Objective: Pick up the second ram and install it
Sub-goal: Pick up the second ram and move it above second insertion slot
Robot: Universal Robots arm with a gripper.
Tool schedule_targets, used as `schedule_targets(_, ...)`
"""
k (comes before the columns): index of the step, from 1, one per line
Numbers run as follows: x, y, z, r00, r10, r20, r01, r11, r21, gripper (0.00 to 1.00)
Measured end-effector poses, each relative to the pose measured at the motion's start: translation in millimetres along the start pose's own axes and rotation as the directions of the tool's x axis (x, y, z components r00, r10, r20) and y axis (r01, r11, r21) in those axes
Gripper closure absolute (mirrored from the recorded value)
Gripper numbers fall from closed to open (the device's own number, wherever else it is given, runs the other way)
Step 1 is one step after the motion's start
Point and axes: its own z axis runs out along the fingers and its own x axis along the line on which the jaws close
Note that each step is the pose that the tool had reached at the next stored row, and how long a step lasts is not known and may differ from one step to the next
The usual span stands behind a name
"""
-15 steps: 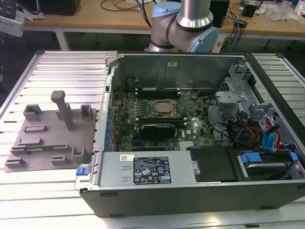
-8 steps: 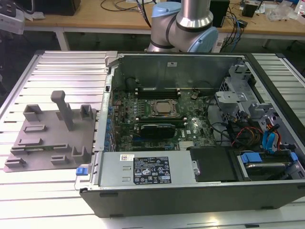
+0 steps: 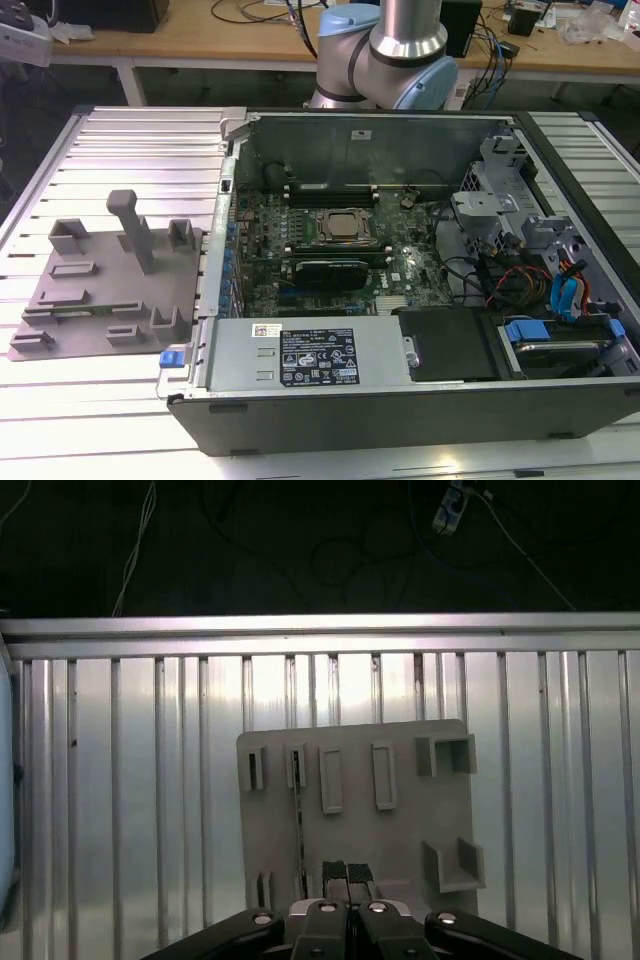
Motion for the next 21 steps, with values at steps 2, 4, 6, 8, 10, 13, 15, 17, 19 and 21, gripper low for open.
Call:
schedule_targets(2,0.0,0.0,0.0,1.0000,0.000,0.0000,0.000,1.0000,0.0000,0.92)
schedule_targets(4,0.0,0.0,0.0,1.0000,0.000,0.0000,0.000,1.0000,0.0000,0.92)
schedule_targets(6,0.0,0.0,0.0,1.0000,0.000,0.0000,0.000,1.0000,0.0000,0.92)
schedule_targets(8,0.0,0.0,0.0,1.0000,0.000,0.0001,0.000,1.0000,0.0000,0.79)
schedule_targets(10,0.0,0.0,0.0,1.0000,0.000,0.0001,0.000,1.0000,0.0000,0.66)
schedule_targets(13,0.0,0.0,0.0,1.0000,0.000,0.0002,0.000,1.0000,0.0000,0.66)
schedule_targets(15,0.0,-0.2,1.2,1.0000,0.000,0.0001,0.000,1.0000,-0.0001,0.66)
schedule_targets(17,0.0,-0.9,3.6,1.0000,0.000,0.0002,0.000,1.0000,0.0001,0.66)
schedule_targets(19,0.1,-1.7,7.3,1.0000,0.000,0.0002,0.000,1.0000,0.0000,0.66)
schedule_targets(21,0.2,-2.3,11.8,1.0000,0.000,0.0002,0.000,1.0000,0.0000,0.66)
